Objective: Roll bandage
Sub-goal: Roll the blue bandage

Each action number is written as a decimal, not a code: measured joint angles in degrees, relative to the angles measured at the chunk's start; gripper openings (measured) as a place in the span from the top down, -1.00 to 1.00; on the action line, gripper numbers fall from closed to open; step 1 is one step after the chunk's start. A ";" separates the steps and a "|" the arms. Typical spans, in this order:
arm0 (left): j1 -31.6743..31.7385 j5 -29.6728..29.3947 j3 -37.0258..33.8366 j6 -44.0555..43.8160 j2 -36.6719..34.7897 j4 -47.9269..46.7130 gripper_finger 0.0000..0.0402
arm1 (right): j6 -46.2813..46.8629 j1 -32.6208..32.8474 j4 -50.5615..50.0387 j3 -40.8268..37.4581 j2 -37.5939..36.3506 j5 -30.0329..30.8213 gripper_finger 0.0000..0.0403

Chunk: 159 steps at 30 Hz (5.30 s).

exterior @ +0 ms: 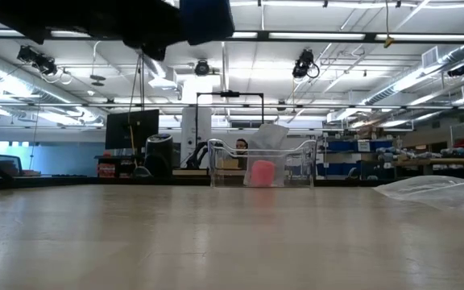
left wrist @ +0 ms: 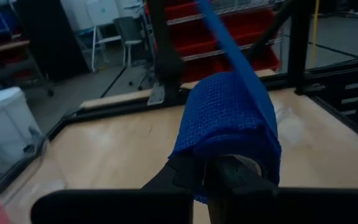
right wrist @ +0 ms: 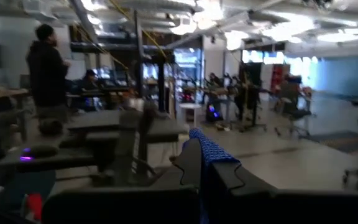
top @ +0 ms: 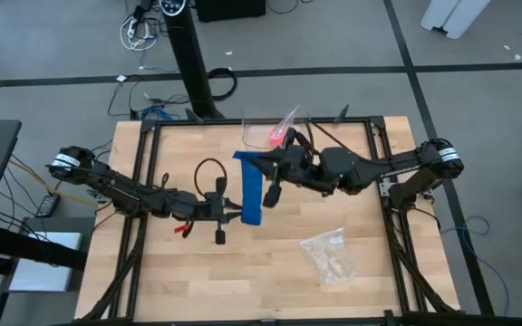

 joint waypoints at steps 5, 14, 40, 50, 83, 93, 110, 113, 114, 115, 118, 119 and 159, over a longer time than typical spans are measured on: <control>-3.12 -0.06 2.90 4.12 0.01 -0.04 0.91 | 5.29 -3.28 -8.43 0.02 0.00 -0.40 0.99; -5.86 2.43 7.73 4.61 0.01 -0.33 0.91 | 9.63 -5.18 -23.51 0.00 0.04 -2.22 0.75; -9.35 2.09 13.05 -9.20 -2.06 -6.45 0.91 | 11.79 0.09 -44.76 0.00 -9.44 -11.21 0.20; -9.31 -1.37 12.98 -16.22 -6.44 -2.93 0.91 | 15.39 11.18 -17.64 -19.46 -9.29 -9.41 0.19; -9.25 -2.60 12.96 -16.02 -7.90 -0.28 0.91 | 8.39 7.27 17.96 -22.69 9.68 -11.77 0.94; -10.80 -1.06 12.96 -16.20 -7.88 -0.39 0.91 | 3.89 3.98 5.96 -22.67 3.13 -6.39 0.99; -12.69 -1.34 12.96 -12.45 -9.10 1.59 0.91 | 14.53 1.48 9.08 -33.63 3.74 -9.77 1.00; -13.27 -5.56 12.96 -9.36 -10.78 0.13 0.91 | 17.45 3.18 11.20 -35.88 3.72 -9.70 1.00; -13.45 -7.49 12.96 -7.87 -11.60 -1.38 0.91 | 18.37 4.03 11.95 -36.47 3.72 -9.66 1.00; -13.55 -9.66 12.96 -6.29 -12.50 -3.12 0.91 | 19.09 4.96 12.72 -37.03 3.72 -9.60 1.00; -13.59 -18.07 12.96 -2.29 -14.90 -7.97 0.91 | 21.55 8.13 14.96 -38.08 3.72 -9.27 1.00; -13.59 -20.95 12.96 -1.04 -15.47 -9.87 0.91 | 22.05 9.21 15.45 -38.10 3.72 -9.10 1.00; -16.92 -36.69 11.75 17.11 1.82 -13.62 0.91 | 7.50 6.77 -12.38 -0.83 2.84 -7.19 1.00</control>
